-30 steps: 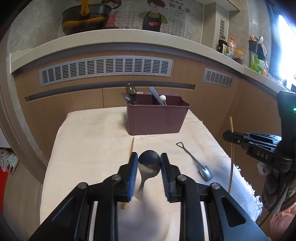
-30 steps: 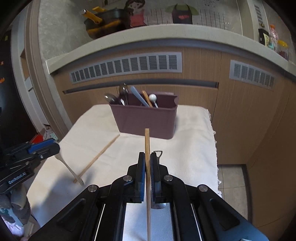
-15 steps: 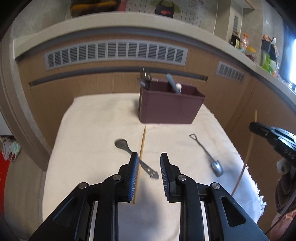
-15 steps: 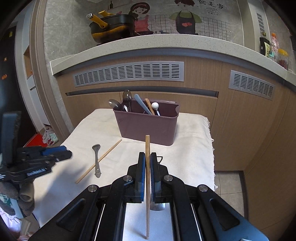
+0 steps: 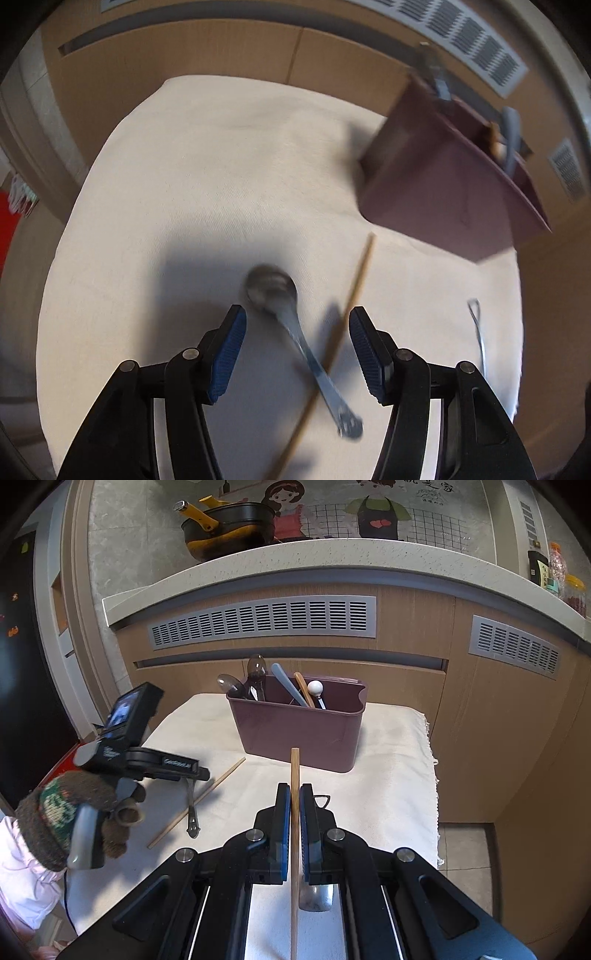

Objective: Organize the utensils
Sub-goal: 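Carry the smiley spoon and chopstick to the maroon caddy and lower them inside, then open both tools to release the utensils and move back over the table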

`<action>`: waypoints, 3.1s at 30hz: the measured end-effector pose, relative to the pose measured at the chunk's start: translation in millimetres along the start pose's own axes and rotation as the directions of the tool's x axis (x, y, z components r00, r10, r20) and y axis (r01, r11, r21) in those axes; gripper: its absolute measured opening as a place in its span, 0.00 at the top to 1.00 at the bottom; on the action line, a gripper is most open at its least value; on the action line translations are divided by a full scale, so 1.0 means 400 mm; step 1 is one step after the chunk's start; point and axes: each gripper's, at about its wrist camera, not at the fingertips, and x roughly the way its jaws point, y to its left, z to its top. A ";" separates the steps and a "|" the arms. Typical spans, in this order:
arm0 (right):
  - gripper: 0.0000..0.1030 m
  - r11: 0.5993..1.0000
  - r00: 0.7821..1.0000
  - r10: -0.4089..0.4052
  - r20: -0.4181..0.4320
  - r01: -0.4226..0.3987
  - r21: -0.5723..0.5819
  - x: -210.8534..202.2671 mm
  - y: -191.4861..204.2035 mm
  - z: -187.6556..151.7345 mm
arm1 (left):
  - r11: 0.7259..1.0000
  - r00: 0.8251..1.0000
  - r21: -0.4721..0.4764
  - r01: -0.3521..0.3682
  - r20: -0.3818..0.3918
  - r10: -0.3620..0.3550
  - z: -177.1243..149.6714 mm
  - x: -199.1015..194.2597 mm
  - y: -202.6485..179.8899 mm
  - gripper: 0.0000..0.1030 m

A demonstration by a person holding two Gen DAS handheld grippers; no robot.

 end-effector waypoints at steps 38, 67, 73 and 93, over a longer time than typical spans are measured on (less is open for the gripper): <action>0.95 0.993 0.940 -0.096 0.328 0.115 -0.040 -0.105 -0.023 0.529 | 0.870 0.666 0.489 -0.062 0.670 -0.329 0.165 -0.667 -0.322 0.72; 0.60 0.991 0.992 -0.100 0.081 0.107 -0.084 0.124 -0.063 0.334 | 0.904 0.881 0.415 0.100 0.385 -0.274 0.176 -0.230 -0.187 0.50; 0.41 0.995 0.998 -0.061 0.007 0.062 -0.075 0.078 -0.052 0.184 | 0.906 0.913 0.415 0.079 0.335 -0.233 0.044 -0.209 -0.115 0.39; 0.56 0.996 0.948 -0.084 -0.308 0.084 -0.014 0.204 -0.011 -0.211 | 0.940 0.984 0.330 0.091 0.114 -0.135 -0.230 -0.077 -0.015 0.26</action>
